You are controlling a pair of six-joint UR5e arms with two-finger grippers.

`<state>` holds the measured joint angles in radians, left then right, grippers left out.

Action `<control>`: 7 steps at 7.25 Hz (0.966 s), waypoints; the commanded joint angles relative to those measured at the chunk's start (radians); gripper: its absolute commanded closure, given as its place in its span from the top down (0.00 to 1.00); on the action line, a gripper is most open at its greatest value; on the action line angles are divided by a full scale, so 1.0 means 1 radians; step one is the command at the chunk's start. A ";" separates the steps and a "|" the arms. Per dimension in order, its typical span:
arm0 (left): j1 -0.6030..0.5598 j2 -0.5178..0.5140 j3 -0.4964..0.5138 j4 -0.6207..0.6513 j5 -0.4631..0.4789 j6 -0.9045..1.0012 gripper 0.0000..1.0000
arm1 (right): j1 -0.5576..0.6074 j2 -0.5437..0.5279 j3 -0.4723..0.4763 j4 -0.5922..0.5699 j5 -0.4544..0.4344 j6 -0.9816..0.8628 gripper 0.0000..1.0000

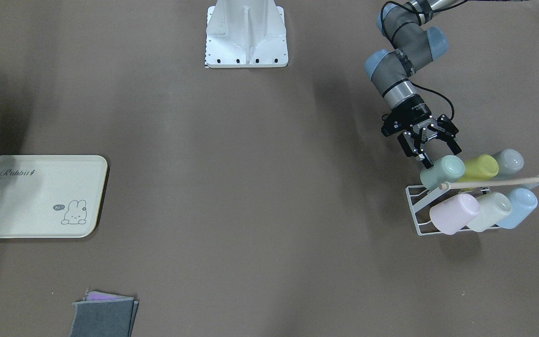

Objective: Pick up and place green cup on tray

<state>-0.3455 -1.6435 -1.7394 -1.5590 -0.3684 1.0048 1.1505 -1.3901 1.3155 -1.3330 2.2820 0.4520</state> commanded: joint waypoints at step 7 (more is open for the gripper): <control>-0.041 -0.096 0.115 -0.009 0.029 -0.002 0.98 | 0.110 -0.012 0.024 0.000 0.212 -0.004 0.00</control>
<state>-0.3848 -1.7418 -1.6276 -1.5673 -0.3408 1.0033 1.2430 -1.3986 1.3301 -1.3330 2.4618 0.4496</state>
